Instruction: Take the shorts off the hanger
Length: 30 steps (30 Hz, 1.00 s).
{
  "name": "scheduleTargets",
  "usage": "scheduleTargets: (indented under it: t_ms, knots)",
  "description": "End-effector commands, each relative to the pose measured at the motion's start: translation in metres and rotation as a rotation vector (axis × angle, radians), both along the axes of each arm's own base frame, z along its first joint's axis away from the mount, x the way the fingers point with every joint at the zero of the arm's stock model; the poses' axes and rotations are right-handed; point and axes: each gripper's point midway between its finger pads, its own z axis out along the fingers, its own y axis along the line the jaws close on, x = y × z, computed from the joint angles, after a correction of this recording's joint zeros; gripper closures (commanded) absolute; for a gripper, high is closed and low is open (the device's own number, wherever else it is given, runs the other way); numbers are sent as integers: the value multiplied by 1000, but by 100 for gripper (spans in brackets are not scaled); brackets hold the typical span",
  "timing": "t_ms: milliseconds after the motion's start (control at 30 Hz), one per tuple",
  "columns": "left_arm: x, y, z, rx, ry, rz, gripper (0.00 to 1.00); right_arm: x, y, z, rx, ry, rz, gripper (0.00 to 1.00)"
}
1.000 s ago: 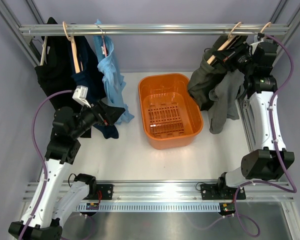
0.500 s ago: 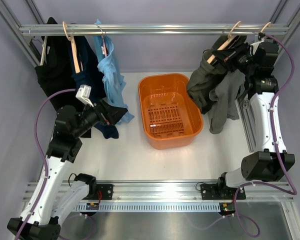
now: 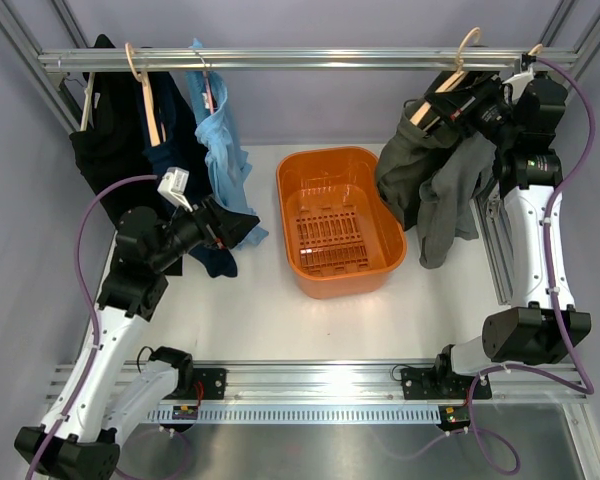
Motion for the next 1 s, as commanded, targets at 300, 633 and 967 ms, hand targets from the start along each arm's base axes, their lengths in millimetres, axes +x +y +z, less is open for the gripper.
scheduleTargets:
  t_ms: [300, 633, 967]
  knots:
    - [-29, -65, 56, -95, -206, -274, 1, -137, 51, 85, -51, -568, 362, 100]
    - [-21, -132, 52, -152, -33, -328, 1, -233, 73, 46, -326, -697, 562, 100]
    - [3, -146, 98, -296, -27, -284, 1, -276, 79, 7, -285, -594, 625, 100]
